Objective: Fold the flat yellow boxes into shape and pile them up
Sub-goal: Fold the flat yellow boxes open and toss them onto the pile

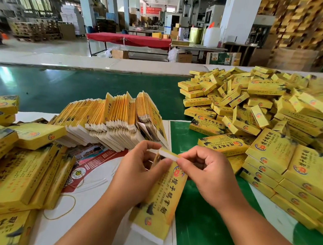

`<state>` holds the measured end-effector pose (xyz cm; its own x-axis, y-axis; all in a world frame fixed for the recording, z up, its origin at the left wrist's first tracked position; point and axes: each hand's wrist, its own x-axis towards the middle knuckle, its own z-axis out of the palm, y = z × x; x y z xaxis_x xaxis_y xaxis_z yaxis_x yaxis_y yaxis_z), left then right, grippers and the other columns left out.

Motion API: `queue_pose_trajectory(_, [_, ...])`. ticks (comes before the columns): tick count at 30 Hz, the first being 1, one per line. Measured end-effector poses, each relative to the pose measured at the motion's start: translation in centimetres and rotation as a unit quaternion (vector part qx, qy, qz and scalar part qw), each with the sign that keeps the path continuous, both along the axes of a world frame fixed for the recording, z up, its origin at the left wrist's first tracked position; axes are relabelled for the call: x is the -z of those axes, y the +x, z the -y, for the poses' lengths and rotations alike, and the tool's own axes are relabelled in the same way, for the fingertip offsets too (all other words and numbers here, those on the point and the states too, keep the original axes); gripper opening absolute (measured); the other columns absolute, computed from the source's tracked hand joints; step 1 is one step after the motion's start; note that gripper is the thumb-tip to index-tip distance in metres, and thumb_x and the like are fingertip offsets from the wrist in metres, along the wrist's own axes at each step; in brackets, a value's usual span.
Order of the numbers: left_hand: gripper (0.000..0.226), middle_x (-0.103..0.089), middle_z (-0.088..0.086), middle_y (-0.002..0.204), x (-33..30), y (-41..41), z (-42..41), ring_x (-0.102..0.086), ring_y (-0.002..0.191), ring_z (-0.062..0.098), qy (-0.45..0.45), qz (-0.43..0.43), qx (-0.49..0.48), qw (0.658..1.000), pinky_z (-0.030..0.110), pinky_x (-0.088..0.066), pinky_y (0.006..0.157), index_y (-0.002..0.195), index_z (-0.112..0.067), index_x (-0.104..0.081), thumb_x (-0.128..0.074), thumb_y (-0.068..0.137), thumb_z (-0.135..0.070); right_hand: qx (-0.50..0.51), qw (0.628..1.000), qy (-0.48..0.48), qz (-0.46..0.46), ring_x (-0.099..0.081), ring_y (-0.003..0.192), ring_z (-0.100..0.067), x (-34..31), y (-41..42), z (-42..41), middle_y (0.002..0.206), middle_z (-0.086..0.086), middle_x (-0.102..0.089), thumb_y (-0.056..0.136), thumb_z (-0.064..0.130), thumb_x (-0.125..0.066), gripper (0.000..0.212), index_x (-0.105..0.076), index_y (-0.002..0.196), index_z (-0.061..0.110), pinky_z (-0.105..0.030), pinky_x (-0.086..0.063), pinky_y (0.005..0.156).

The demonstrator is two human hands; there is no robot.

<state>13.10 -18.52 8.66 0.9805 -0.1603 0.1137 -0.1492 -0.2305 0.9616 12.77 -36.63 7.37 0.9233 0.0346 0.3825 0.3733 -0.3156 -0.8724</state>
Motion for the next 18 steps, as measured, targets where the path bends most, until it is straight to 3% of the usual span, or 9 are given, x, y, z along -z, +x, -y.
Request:
queue_pose_trajectory(2, [0.05, -0.06, -0.038, 0.094, 0.2, -0.6, 0.6, -0.059, 0.082, -0.019, 0.119, 0.043, -0.012, 0.992, 0.01, -0.052, 0.055, 0.099, -0.051, -0.043, -0.064, 0.06, -0.073, 0.066, 0.997, 0.0, 0.049, -0.069, 0.064, -0.016, 0.1, -0.1, -0.1, 0.073, 0.004, -0.072, 0.087, 0.022, -0.074, 0.005, -0.073, 0.082, 0.024, -0.041, -0.058, 0.056])
queue_pose_trajectory(5, [0.075, -0.044, -0.037, 0.091, 1.0, -1.2, 1.6, -0.043, 0.09, -0.02, 0.257, 0.087, -0.025, 0.962, 0.008, -0.037, 0.058, 0.102, -0.06, -0.017, -0.057, 0.046, -0.09, 0.096, 0.992, -0.009, 0.084, -0.069, 0.064, -0.011, 0.0, -0.3, -0.5, 0.072, 0.011, -0.071, 0.085, 0.031, -0.07, 0.009, -0.072, 0.083, 0.023, -0.037, -0.057, 0.055])
queue_pose_trajectory(7, [0.085, -0.039, -0.035, 0.09, 1.5, -1.2, 1.9, -0.04, 0.085, -0.017, 0.278, 0.101, -0.037, 0.954, 0.006, -0.033, 0.062, 0.109, -0.055, -0.016, -0.058, 0.043, -0.089, 0.091, 0.993, -0.007, 0.078, -0.07, 0.064, -0.01, -0.2, -0.4, -0.8, 0.071, 0.012, -0.071, 0.084, 0.035, -0.07, 0.012, -0.072, 0.082, 0.024, -0.035, -0.058, 0.053])
queue_pose_trajectory(10, [0.074, -0.043, -0.031, 0.088, 1.7, -1.1, 1.9, -0.043, 0.092, -0.017, 0.275, 0.149, -0.056, 0.948, 0.007, -0.037, 0.059, 0.105, -0.055, -0.017, -0.065, 0.052, -0.073, 0.093, 0.993, 0.008, 0.072, -0.066, 0.059, -0.01, -0.4, -0.4, -0.8, 0.065, 0.008, -0.069, 0.085, 0.036, -0.07, 0.016, -0.07, 0.076, 0.023, -0.035, -0.056, 0.051])
queue_pose_trajectory(14, [0.072, -0.042, -0.028, 0.092, 1.4, -1.3, 1.8, -0.043, 0.09, -0.004, 0.278, 0.216, -0.063, 0.934, 0.006, -0.035, 0.061, 0.118, -0.043, -0.031, -0.065, 0.056, -0.058, 0.094, 0.99, 0.087, 0.053, -0.06, 0.048, -0.007, -0.7, -0.5, -0.6, 0.056, 0.004, -0.065, 0.087, 0.028, -0.069, 0.022, -0.065, 0.07, 0.016, -0.023, -0.049, 0.041])
queue_pose_trajectory(18, [0.081, -0.04, -0.022, 0.101, 1.2, -1.4, 1.7, -0.04, 0.087, 0.0, 0.309, 0.229, -0.066, 0.921, 0.014, -0.038, 0.069, 0.127, -0.037, -0.03, -0.066, 0.058, -0.056, 0.092, 0.989, 0.106, 0.039, -0.061, 0.047, -0.005, -0.8, -0.5, -0.5, 0.057, 0.003, -0.065, 0.09, 0.02, -0.068, 0.02, -0.065, 0.072, 0.012, -0.021, -0.049, 0.041])
